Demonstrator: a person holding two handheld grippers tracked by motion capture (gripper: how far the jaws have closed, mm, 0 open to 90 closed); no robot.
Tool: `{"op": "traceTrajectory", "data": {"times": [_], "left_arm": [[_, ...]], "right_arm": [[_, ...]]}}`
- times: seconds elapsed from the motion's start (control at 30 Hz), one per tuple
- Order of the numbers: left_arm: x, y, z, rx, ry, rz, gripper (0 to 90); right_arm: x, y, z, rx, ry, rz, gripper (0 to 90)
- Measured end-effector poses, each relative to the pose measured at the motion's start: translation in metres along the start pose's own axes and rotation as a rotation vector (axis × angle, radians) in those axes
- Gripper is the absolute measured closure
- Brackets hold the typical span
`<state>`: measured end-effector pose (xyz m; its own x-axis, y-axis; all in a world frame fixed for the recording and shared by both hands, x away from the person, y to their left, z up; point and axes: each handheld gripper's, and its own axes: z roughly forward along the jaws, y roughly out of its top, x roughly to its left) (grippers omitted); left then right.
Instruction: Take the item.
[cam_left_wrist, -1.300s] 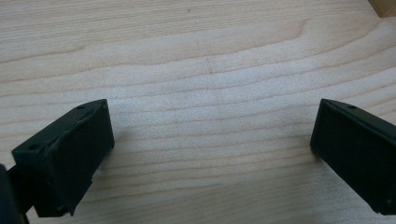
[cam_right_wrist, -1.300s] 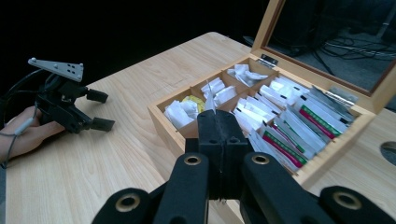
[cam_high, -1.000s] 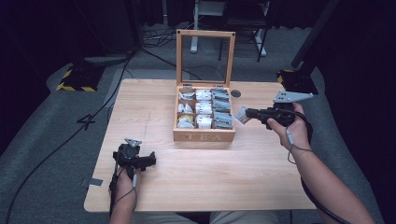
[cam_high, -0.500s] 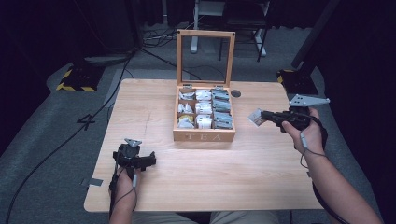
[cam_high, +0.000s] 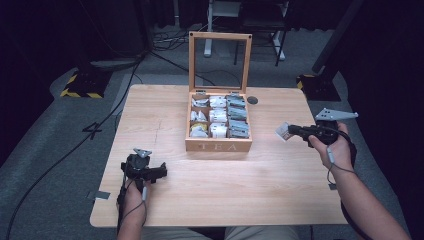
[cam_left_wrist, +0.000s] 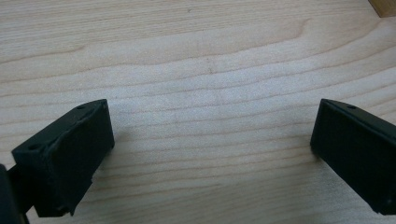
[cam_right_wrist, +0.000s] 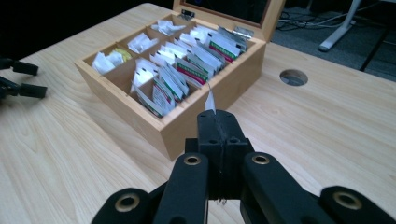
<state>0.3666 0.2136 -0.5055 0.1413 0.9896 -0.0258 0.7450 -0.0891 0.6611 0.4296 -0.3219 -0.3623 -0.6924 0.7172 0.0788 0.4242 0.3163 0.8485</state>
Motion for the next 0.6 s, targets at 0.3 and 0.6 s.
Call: {"op": "traceTrajectory", "data": {"times": [0.3,0.6], "left_arm": [[0.000,0.000,0.000,0.000,0.000,0.000,0.0],[0.000,0.000,0.000,0.000,0.000,0.000,0.0]], "right_arm": [[-0.010,-0.020,0.006,0.040,-0.027,0.027,90.0],[-0.021,-0.043,0.011,0.083,-0.050,0.065,90.0]]}}
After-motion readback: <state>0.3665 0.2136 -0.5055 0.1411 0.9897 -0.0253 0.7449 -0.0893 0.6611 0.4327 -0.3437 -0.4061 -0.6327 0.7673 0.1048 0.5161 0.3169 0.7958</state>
